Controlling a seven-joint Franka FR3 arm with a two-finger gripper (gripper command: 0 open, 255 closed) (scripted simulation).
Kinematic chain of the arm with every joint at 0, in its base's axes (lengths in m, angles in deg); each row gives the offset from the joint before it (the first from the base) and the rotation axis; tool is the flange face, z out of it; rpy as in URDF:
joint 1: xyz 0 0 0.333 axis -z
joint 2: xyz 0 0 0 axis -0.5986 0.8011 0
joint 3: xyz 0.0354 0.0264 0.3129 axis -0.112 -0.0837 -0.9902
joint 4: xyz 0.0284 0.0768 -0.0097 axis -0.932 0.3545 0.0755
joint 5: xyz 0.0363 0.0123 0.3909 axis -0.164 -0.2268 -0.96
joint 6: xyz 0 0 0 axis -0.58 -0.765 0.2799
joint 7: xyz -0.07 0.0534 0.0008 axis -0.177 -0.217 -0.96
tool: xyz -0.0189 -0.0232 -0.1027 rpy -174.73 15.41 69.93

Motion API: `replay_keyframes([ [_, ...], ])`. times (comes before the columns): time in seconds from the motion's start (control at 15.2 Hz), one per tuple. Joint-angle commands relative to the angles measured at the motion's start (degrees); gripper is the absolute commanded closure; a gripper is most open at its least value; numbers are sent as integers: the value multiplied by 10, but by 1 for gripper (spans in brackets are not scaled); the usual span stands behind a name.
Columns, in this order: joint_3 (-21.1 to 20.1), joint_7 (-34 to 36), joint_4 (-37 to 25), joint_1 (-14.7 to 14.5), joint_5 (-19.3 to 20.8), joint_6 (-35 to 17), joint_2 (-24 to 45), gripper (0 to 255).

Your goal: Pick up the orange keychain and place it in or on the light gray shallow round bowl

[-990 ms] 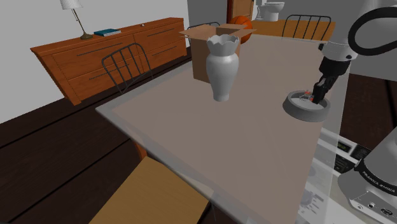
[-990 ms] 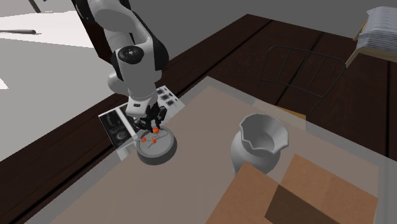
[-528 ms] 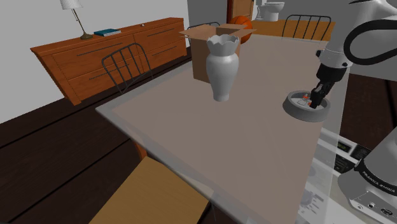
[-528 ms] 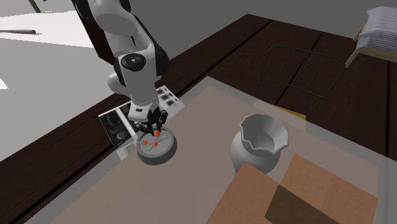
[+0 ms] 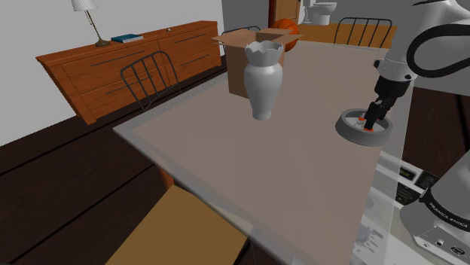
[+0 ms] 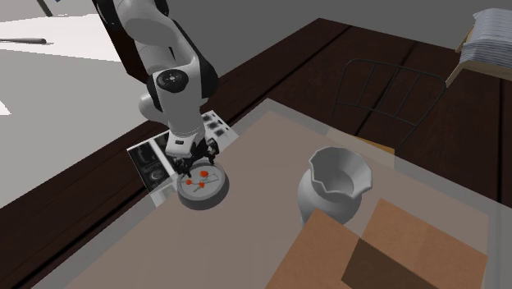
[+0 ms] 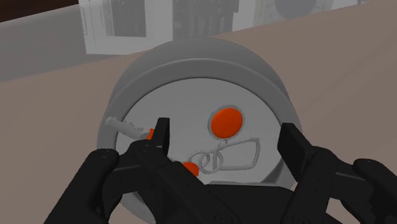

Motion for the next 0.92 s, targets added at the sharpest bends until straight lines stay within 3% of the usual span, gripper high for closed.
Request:
replay_keyframes([
  [0.0,0,0,0,0,0,0,0,0],
  [0.13,0,0,0,0,0,0,0,0],
  [0.4,-5,0,-63,-3,-6,86,-23,0],
  [0.86,-5,0,-63,-3,-6,86,-23,0],
])
